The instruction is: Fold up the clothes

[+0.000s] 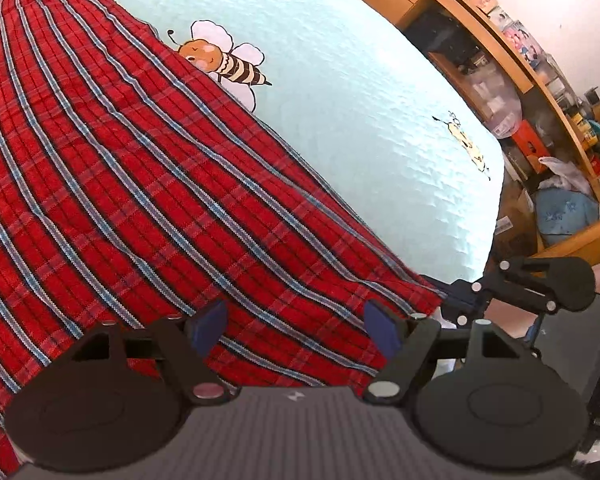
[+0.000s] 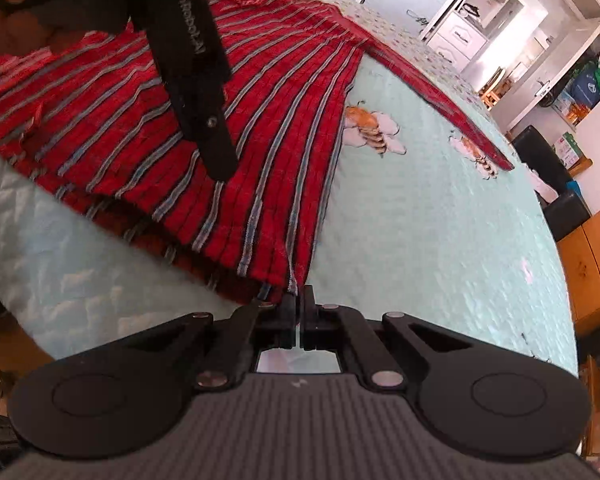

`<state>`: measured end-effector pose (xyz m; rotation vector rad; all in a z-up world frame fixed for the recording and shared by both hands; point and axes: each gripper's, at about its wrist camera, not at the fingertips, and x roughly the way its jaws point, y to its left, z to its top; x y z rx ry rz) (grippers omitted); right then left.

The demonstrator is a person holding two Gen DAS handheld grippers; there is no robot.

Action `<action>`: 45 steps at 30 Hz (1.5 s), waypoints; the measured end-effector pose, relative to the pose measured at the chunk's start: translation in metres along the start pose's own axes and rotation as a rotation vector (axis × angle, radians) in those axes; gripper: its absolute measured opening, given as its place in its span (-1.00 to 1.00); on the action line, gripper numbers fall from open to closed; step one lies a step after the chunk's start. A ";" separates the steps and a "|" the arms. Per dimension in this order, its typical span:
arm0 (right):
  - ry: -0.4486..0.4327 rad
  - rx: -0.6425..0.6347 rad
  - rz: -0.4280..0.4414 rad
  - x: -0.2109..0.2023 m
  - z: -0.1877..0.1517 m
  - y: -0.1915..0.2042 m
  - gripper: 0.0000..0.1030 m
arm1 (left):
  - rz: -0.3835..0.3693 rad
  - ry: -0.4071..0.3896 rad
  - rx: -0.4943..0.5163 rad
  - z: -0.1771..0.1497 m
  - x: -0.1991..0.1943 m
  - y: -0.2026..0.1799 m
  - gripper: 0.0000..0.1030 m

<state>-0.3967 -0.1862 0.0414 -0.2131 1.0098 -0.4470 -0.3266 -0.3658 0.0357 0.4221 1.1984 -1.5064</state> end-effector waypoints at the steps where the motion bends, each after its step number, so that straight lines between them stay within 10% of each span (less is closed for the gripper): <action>1: 0.015 0.015 0.006 -0.001 -0.002 -0.003 -1.00 | 0.001 -0.003 0.013 -0.001 0.001 -0.002 0.61; 8: 0.112 0.137 0.044 -0.010 -0.016 -0.025 -1.00 | -0.011 -0.031 0.026 -0.003 0.003 -0.005 0.66; 12: -0.002 0.372 0.088 0.000 0.027 -0.077 -0.88 | -0.018 -0.115 -0.103 -0.005 -0.031 0.015 0.43; 18: -0.161 0.419 0.530 0.073 0.105 -0.056 -0.90 | 0.196 -0.191 -0.231 -0.030 -0.074 0.060 0.43; 25: 0.003 0.269 0.288 0.092 0.088 -0.049 -1.00 | 0.227 -0.129 -0.044 -0.046 -0.037 0.034 0.67; 32: -0.153 0.536 0.473 0.130 0.147 -0.092 -0.89 | 0.204 -0.145 -0.132 -0.061 -0.053 0.052 0.48; 37: -0.038 0.796 0.548 0.195 0.118 -0.119 -1.00 | 0.228 -0.132 -0.064 -0.069 -0.053 0.048 0.48; 40: -0.001 0.745 0.413 0.166 0.122 -0.117 -0.98 | 0.211 -0.133 -0.079 -0.071 -0.059 0.053 0.48; 45: -0.138 0.827 0.610 0.202 0.159 -0.137 -0.91 | 0.175 -0.160 -0.164 -0.073 -0.065 0.062 0.44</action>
